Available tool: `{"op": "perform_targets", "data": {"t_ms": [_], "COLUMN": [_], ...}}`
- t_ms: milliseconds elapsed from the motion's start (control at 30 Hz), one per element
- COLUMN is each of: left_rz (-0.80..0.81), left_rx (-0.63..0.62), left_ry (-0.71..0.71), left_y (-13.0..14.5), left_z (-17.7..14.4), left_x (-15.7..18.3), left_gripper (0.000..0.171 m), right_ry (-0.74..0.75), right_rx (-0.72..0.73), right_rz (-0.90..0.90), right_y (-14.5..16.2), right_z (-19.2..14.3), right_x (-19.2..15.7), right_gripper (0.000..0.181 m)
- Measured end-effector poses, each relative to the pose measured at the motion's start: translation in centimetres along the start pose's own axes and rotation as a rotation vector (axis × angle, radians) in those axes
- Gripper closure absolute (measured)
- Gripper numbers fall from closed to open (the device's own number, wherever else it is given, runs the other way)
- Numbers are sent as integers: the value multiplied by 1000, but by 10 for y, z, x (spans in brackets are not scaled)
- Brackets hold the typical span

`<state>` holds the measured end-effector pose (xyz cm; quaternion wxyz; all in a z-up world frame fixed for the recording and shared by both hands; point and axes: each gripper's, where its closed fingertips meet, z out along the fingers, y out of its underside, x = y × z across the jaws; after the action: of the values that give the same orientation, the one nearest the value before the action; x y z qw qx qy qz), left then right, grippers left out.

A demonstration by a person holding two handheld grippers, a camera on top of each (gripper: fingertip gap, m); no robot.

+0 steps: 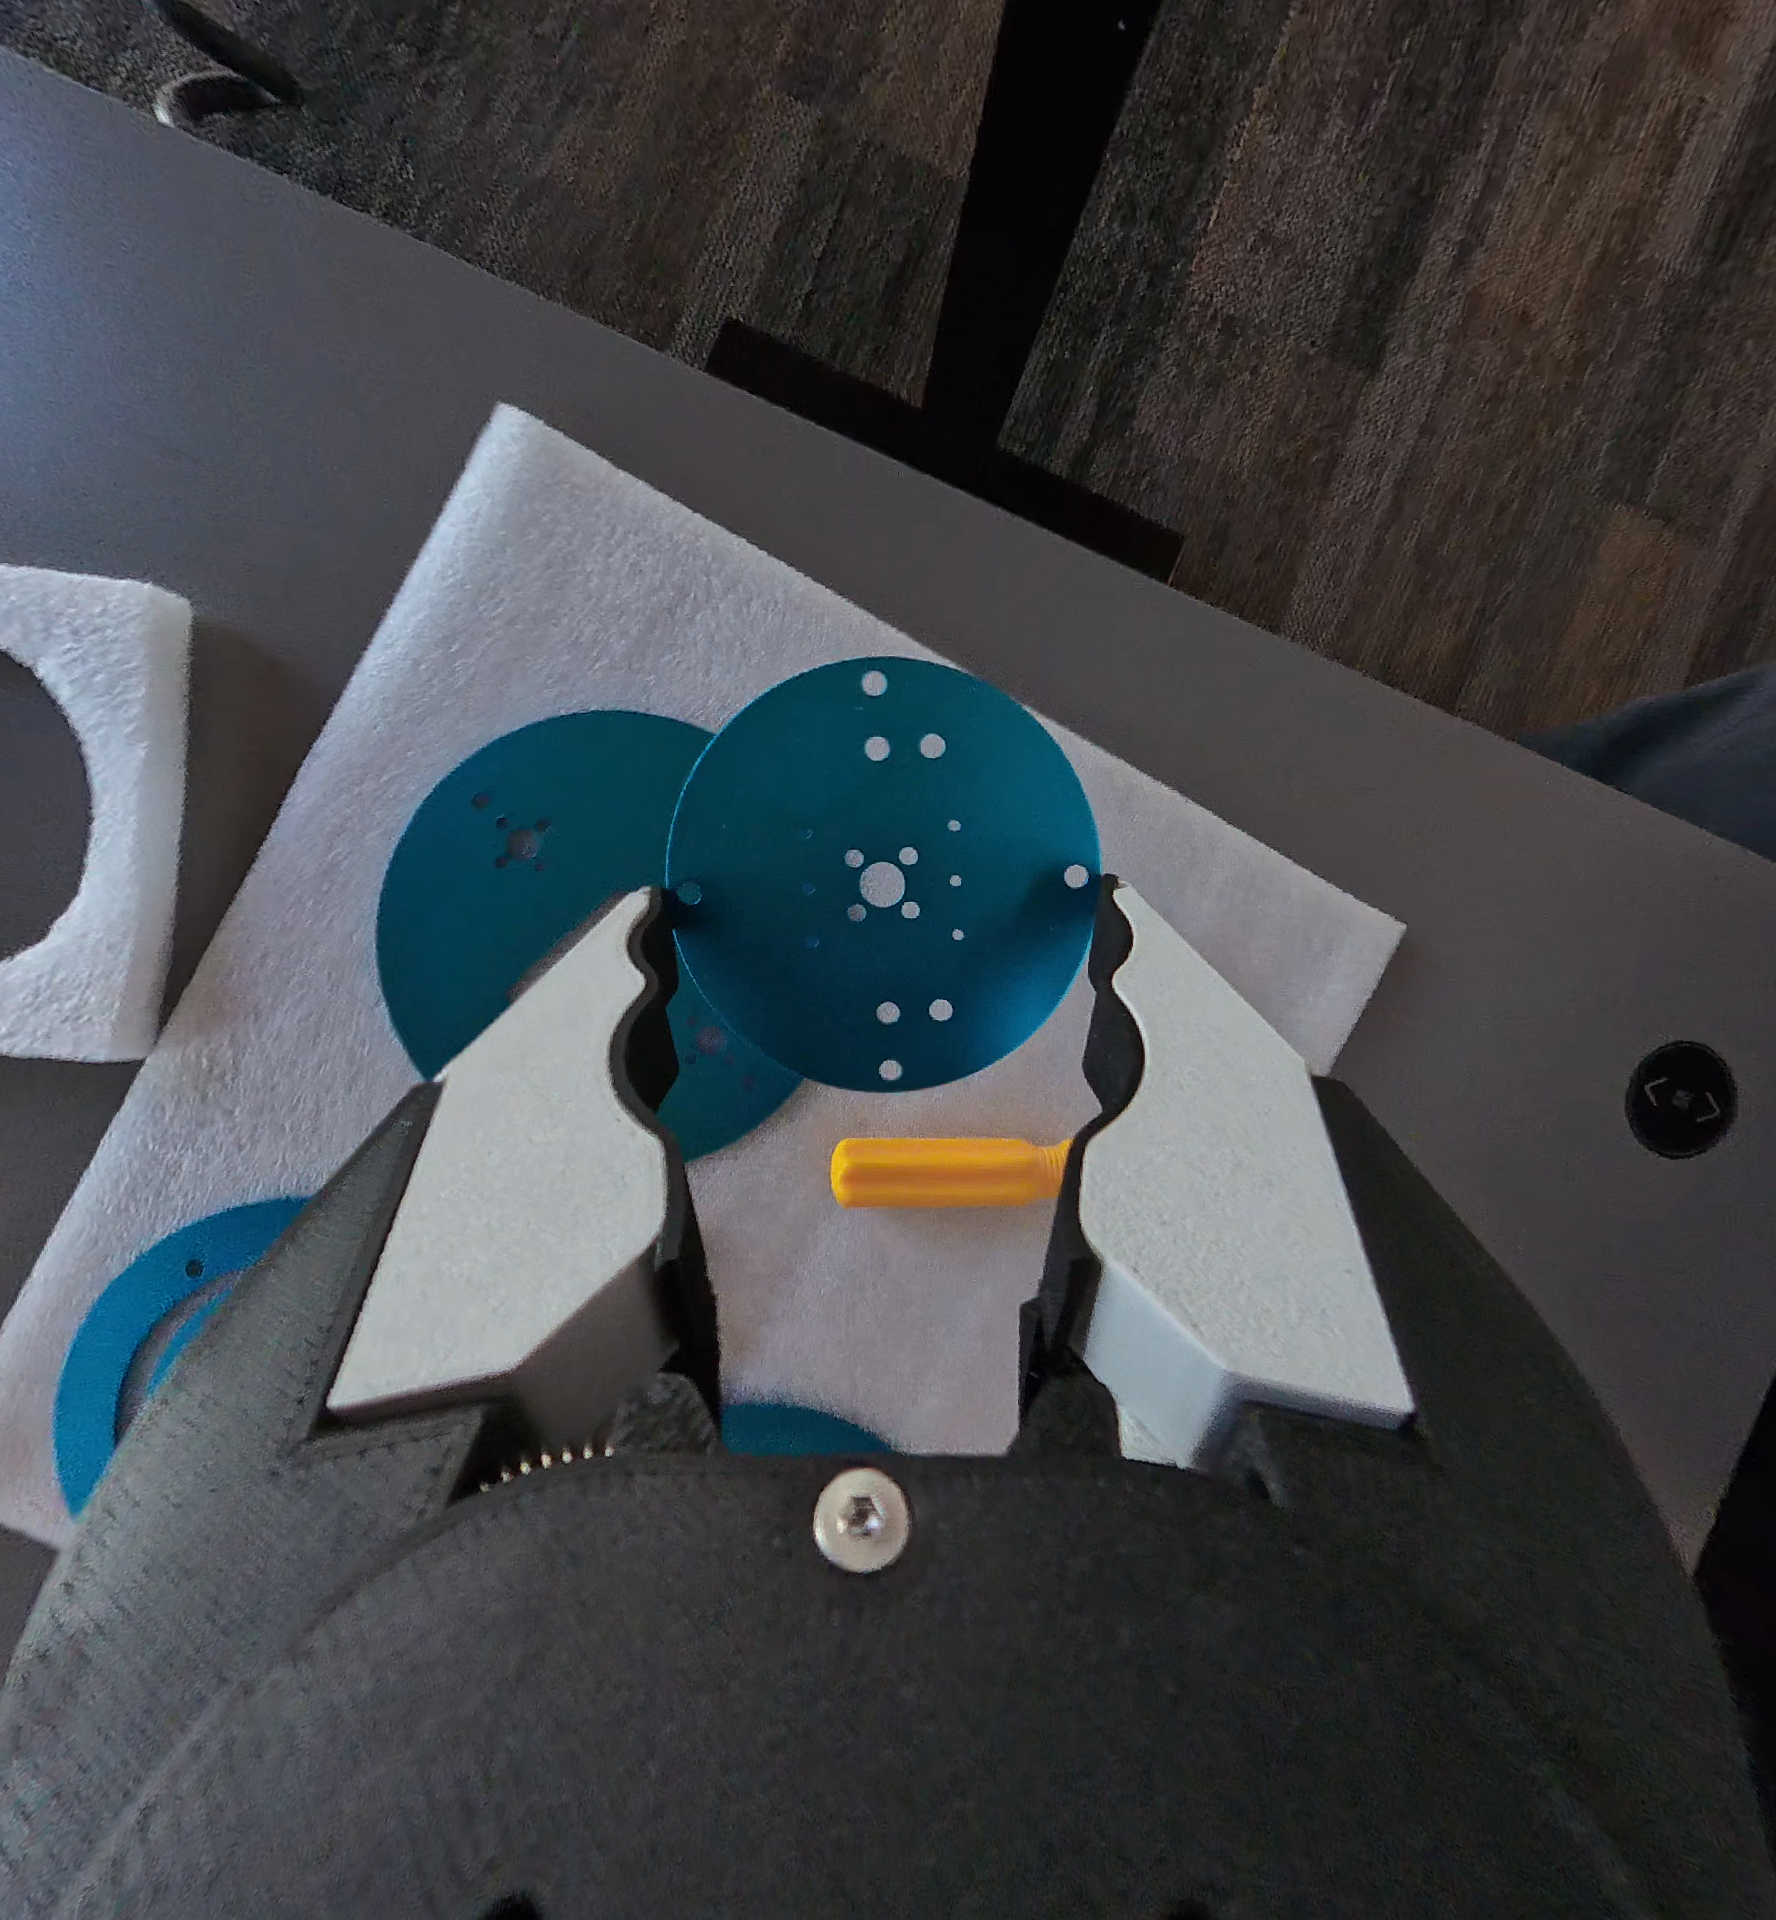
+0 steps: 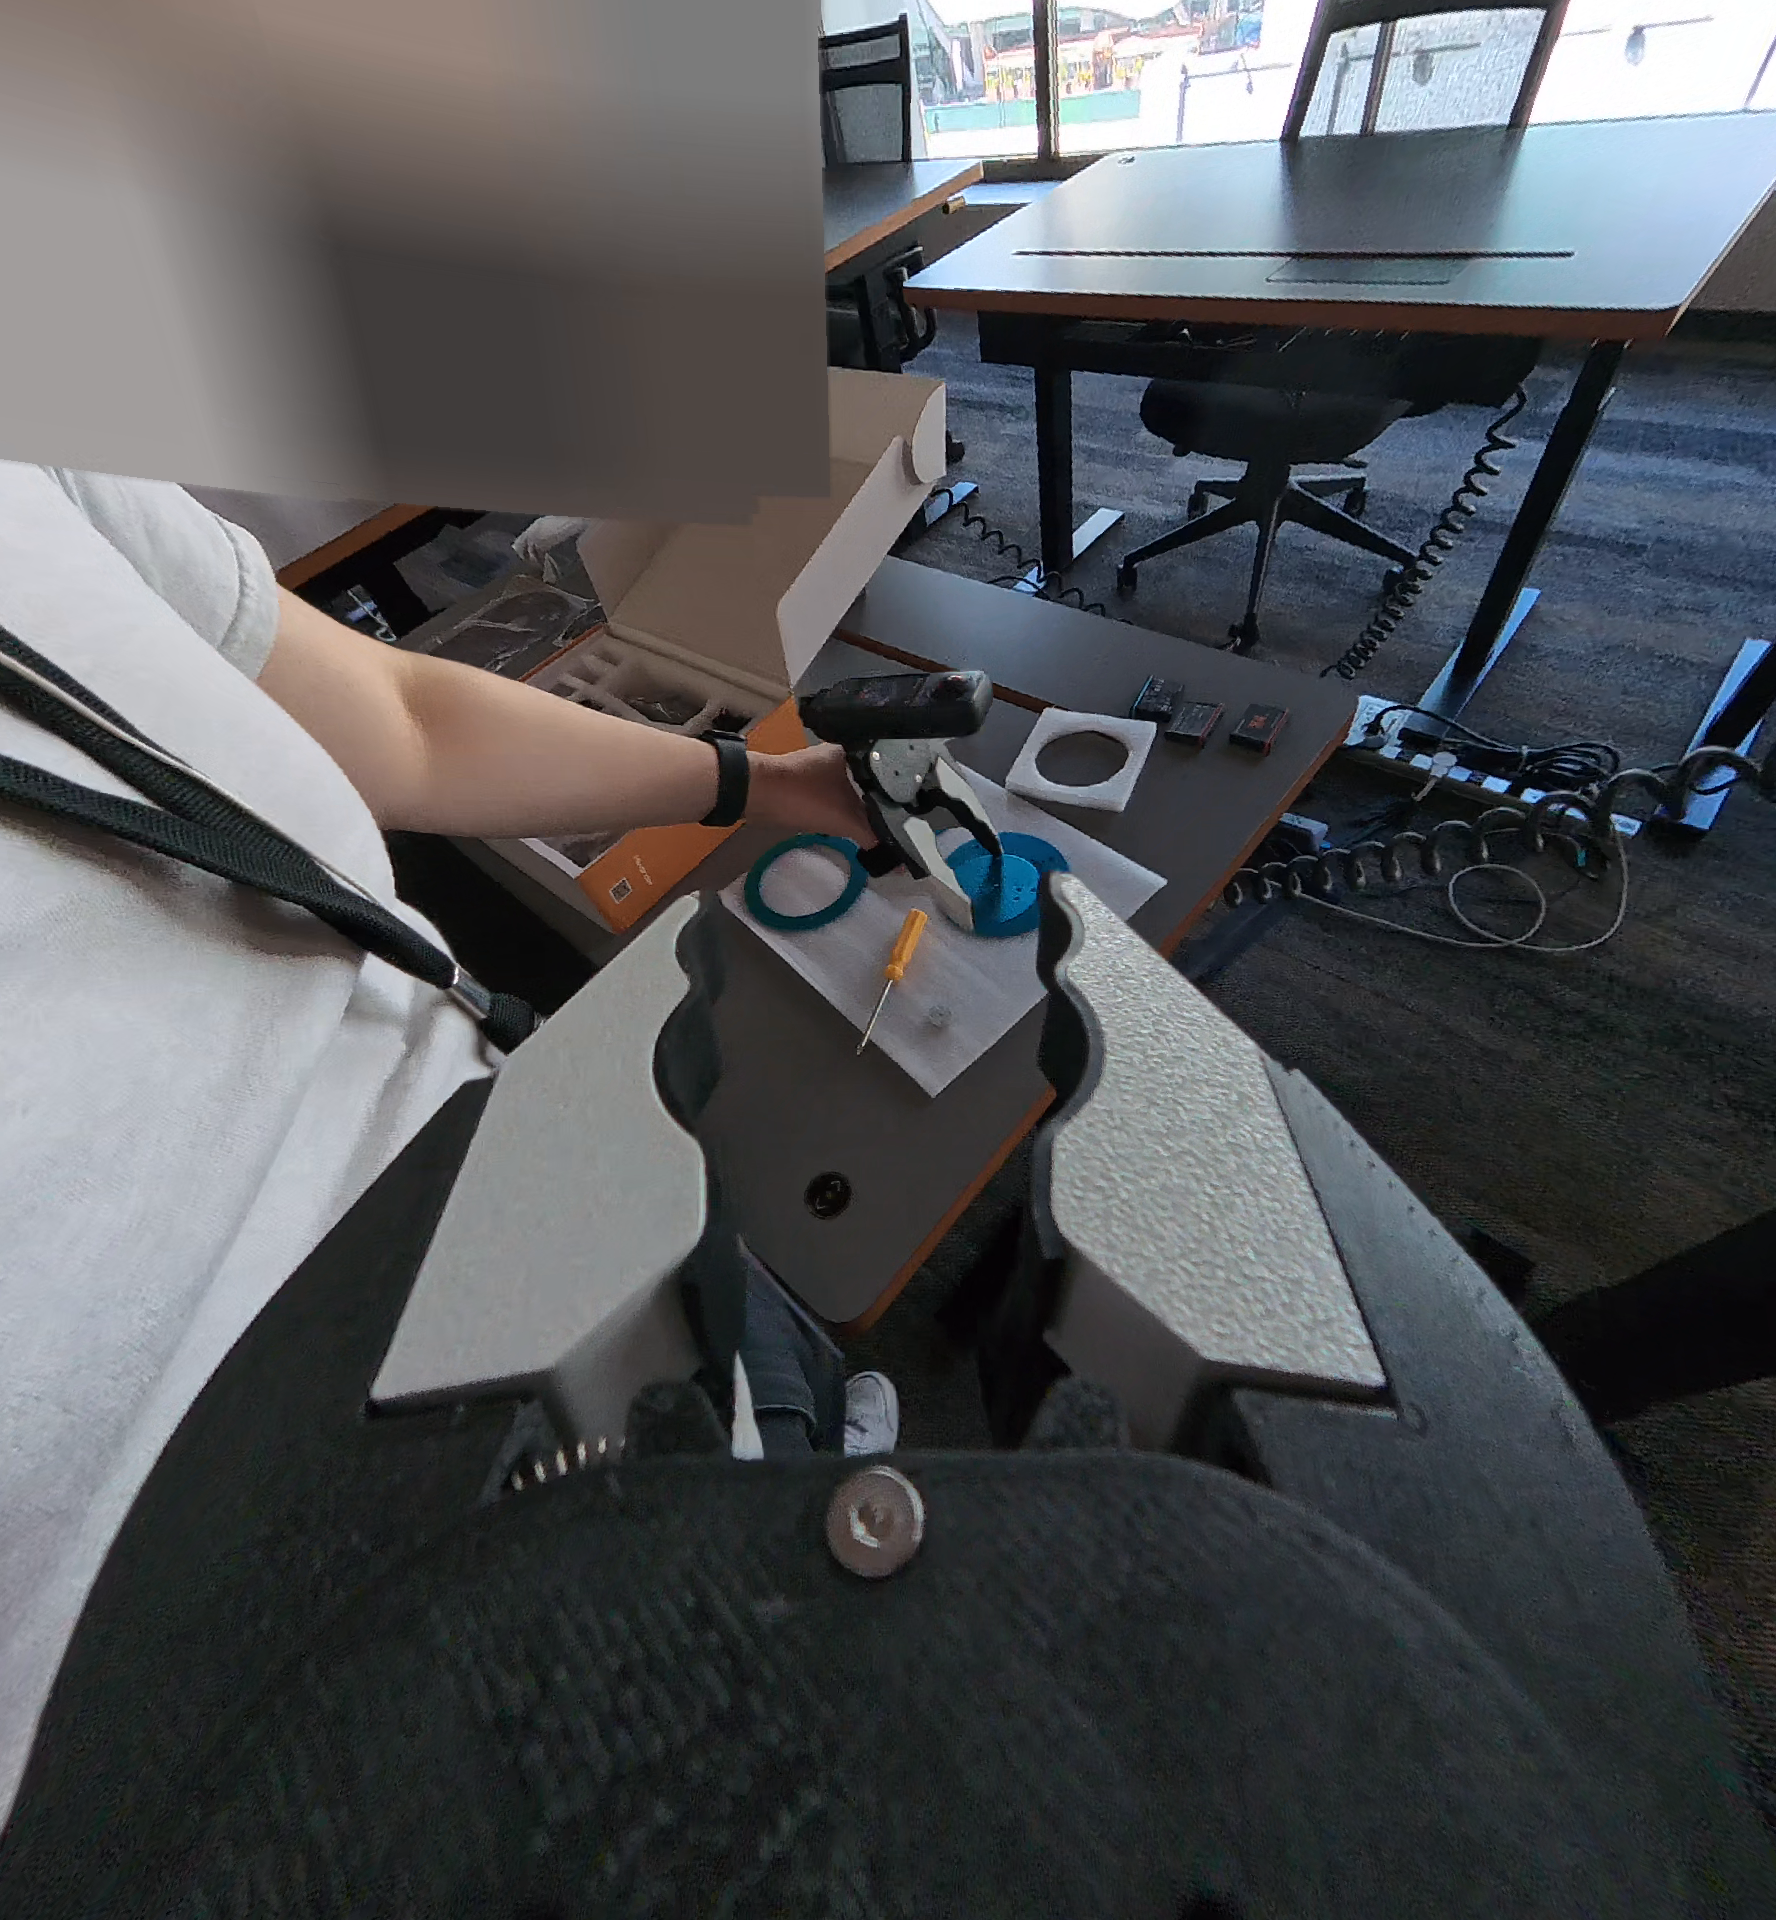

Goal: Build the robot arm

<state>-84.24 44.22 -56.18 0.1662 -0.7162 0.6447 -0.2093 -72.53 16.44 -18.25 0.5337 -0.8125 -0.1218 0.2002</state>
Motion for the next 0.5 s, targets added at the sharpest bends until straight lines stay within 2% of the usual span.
{"op": "perform_targets", "data": {"t_ms": [100,267,367,500], "left_rz": [51,89,131,145], "left_rx": [-67,-115,-154,-151], "left_ry": [22,84,61,32], "left_y": [7,12,23,20], "left_z": [21,44,55,60], "left_x": [6,26,29,25], "left_gripper": [92,92,92,92], "right_ry": [-19,32,86,153], "right_rx": [-6,-9,-9,16], "right_rz": [44,10,24,39], "right_y": [6,6,9,5], "right_z": [3,-2,-11,-28], "right_x": [0,4,9,10], "right_gripper": [120,120,120,121]}}
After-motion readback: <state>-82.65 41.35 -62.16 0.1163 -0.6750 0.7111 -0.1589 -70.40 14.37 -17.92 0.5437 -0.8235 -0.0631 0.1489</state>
